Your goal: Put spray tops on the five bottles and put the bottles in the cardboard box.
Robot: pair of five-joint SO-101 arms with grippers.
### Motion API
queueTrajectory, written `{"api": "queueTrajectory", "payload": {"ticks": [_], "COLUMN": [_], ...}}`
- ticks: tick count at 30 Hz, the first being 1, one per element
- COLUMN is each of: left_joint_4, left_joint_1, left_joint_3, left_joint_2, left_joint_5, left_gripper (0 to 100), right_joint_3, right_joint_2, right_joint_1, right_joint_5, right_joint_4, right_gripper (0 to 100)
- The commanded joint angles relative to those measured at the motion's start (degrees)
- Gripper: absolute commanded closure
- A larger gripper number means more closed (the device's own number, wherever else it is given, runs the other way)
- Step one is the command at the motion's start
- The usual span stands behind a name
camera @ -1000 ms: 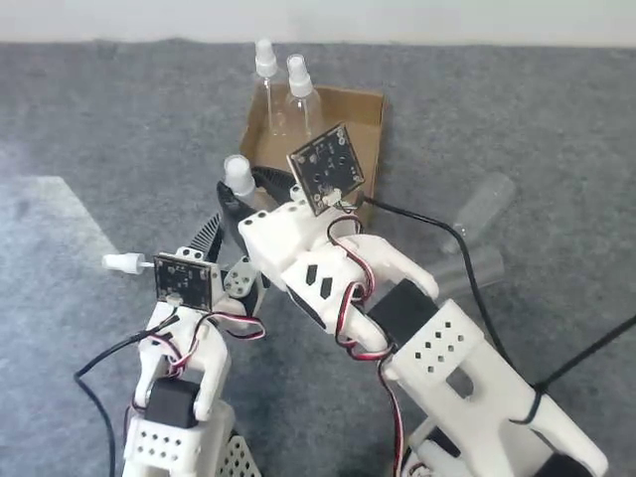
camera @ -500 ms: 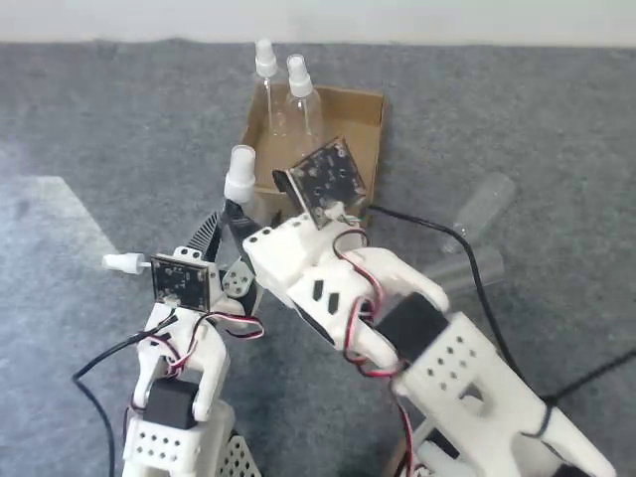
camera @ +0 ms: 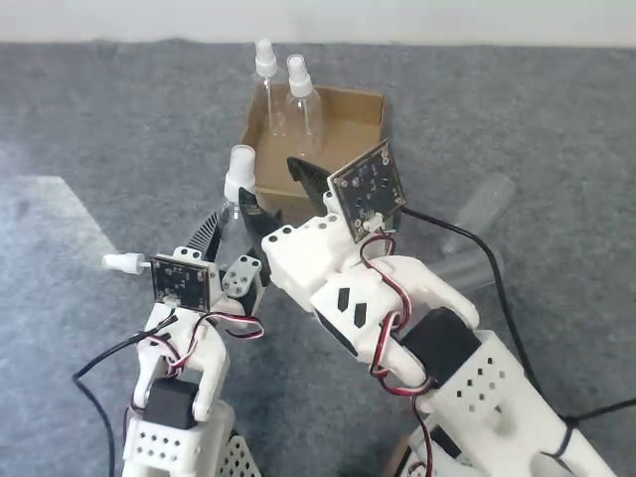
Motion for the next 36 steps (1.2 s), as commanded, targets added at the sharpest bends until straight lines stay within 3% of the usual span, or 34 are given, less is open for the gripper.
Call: {"api": "queueTrajectory", "payload": {"ticks": [1, 7, 14, 27, 33, 36], "left_joint_4": [-1.6, -1.6, -1.6, -1.9, -1.7, -1.8], "left_joint_1": [-0.2, -0.2, -0.3, -2.9, -4.5, -4.1], "left_joint_3": [-0.6, -0.6, -0.6, -1.3, -2.3, -2.5], "left_joint_2": [-1.2, -1.2, -1.2, -1.2, -1.2, -1.2], "left_joint_5": [0.4, 0.4, 0.4, 0.4, 0.4, 0.5], "left_gripper": [88, 88, 88, 88, 88, 87], "right_joint_3": [1.7, 8.7, 9.4, 14.1, 25.2, 30.6], "right_joint_2": [-2.2, -2.1, -3.6, -20.2, -30.1, -33.6], "right_joint_1": [1.1, 0.9, 2.0, 11.5, 15.0, 16.5], "right_joint_5": [0.4, 0.7, 0.9, 4.0, 3.7, 0.0], "right_joint_4": [-5.7, -17.8, -18.8, -3.3, -3.0, -3.0], "right_gripper": [79.0, 79.0, 79.0, 79.0, 79.0, 79.0]}}
